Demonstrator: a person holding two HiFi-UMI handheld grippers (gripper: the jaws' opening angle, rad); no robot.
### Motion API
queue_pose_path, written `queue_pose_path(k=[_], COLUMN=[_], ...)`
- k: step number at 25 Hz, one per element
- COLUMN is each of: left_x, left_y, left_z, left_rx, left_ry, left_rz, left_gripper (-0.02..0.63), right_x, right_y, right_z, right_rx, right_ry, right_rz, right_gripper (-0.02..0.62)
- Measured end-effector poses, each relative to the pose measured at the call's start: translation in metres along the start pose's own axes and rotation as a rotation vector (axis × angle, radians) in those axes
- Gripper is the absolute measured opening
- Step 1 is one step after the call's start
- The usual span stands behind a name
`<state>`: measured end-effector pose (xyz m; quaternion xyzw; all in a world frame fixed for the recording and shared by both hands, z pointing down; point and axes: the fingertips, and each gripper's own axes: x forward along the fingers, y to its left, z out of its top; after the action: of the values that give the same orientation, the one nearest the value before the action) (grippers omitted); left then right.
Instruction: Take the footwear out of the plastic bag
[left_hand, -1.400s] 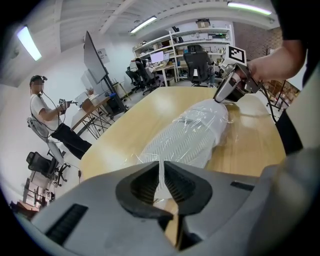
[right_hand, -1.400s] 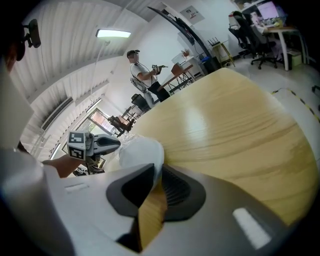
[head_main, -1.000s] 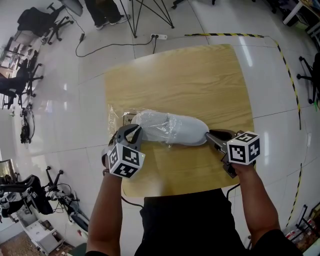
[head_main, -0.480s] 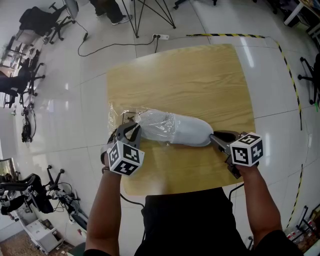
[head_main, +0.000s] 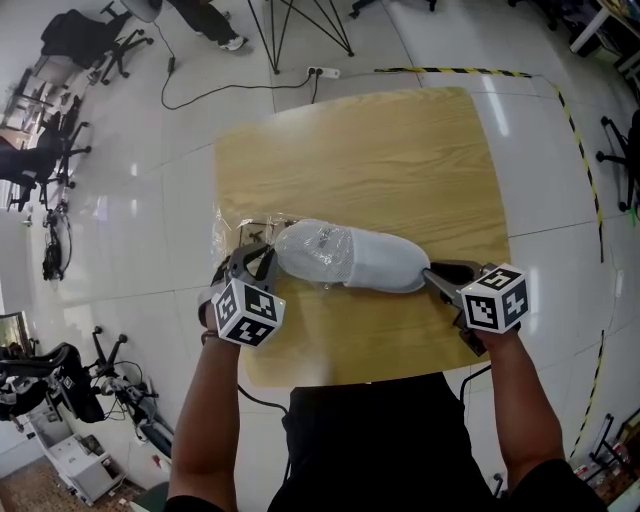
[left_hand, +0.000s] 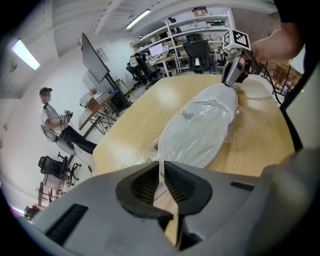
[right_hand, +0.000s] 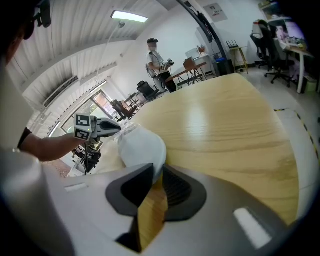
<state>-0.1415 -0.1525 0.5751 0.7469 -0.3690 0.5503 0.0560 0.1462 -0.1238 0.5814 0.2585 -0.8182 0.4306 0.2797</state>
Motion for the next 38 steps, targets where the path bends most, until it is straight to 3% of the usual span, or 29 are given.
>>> queue_pose_path(k=[14, 22, 33, 38], left_x=[0.002, -0.001, -0.004, -0.009], left_y=[0.025, 0.047, 0.097, 0.14], left_z=[-0.019, -0.024, -0.038, -0.045], left_rx=[0.01, 0.029, -0.025, -0.081], left_ry=[0.053, 0.069, 0.11, 0.158], left_rz=[0.067, 0.118, 0.219, 0.313], left_gripper=[0.031, 0.021, 0.012, 0.011], right_x=[-0.005, -0.008, -0.007, -0.007], right_y=[-0.01, -0.011, -0.008, -0.007], right_z=[-0.002, -0.001, -0.005, -0.006], right_rx=[-0.049, -0.132, -0.145, -0.141], right_ry=[0.019, 0.047, 0.064, 0.064], right_rz=[-0.028, -0.04, -0.037, -0.036], right_gripper=[0.063, 0.066, 0.066, 0.066])
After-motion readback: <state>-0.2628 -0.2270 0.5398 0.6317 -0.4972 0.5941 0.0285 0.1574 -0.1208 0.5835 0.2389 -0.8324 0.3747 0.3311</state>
